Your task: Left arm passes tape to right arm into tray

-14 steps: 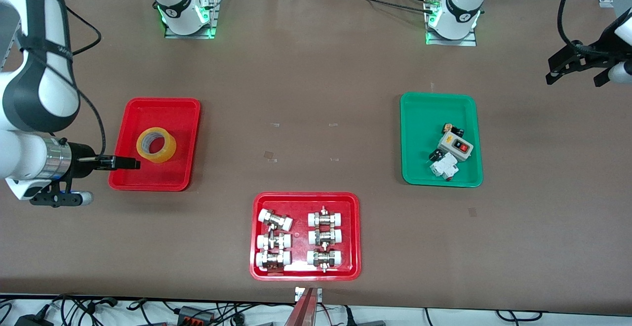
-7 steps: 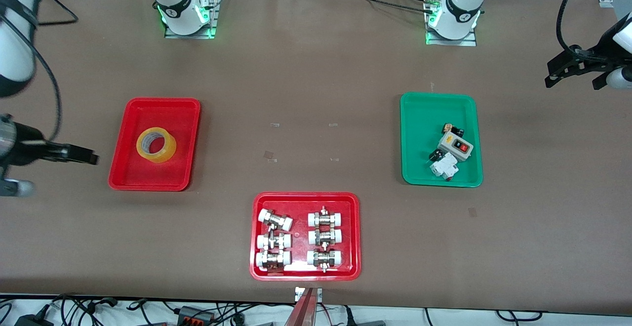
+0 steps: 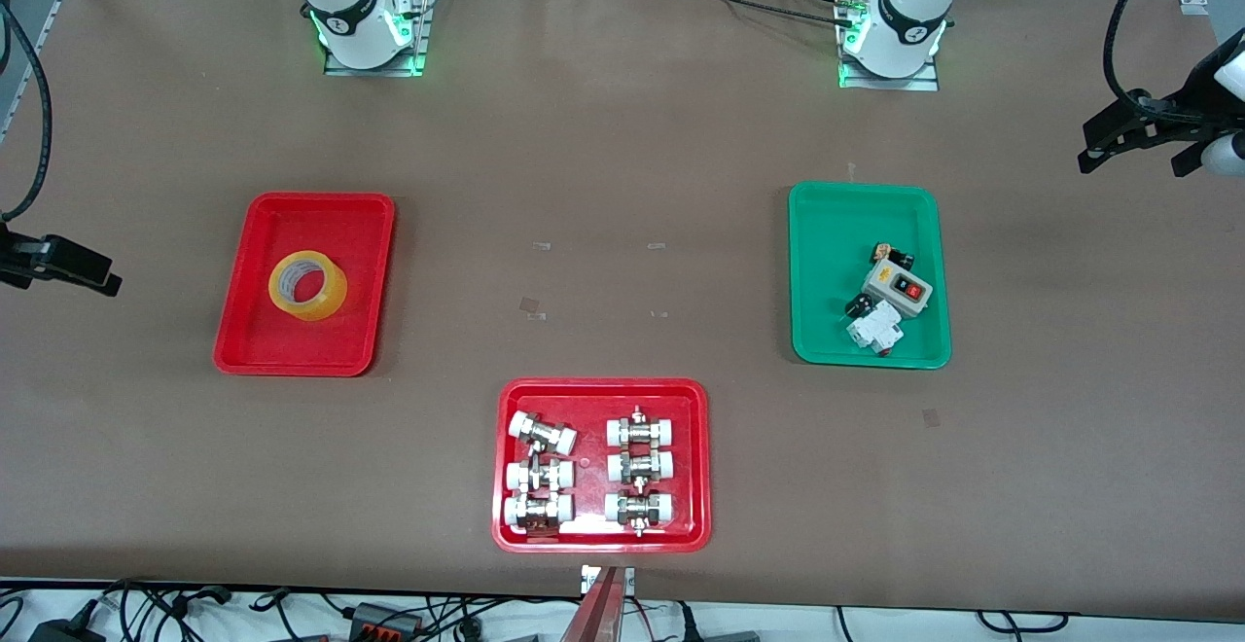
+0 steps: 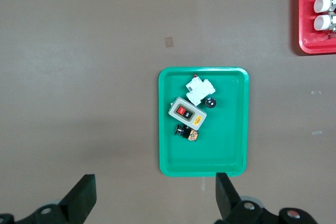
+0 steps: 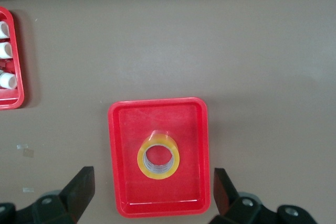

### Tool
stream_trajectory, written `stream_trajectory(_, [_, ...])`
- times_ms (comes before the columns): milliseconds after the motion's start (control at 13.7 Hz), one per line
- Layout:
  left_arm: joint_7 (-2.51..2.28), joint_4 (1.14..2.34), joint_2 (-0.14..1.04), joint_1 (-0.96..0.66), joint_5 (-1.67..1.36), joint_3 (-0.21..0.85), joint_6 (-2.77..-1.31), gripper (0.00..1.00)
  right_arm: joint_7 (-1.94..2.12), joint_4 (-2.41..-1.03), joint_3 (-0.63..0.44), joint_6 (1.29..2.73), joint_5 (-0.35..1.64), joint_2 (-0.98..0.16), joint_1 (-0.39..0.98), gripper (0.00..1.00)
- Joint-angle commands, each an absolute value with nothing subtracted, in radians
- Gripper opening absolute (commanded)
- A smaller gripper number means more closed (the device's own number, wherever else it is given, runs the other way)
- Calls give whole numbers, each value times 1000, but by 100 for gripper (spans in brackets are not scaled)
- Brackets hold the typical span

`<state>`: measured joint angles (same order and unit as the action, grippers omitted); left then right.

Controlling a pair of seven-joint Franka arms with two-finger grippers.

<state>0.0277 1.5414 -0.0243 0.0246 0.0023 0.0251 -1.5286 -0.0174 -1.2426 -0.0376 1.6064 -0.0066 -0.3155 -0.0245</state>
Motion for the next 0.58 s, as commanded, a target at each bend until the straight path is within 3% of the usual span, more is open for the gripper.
stream_trajectory(0, [86,1514,-14,35,9,25,-1516,100,-2,-1357,-23,1638,-28,-240,-29,100])
stream_trajectory(511, [95,1503,-15,35,8,25,-1505,100,34,-1728,-21,1802,-29,-29,-23,100])
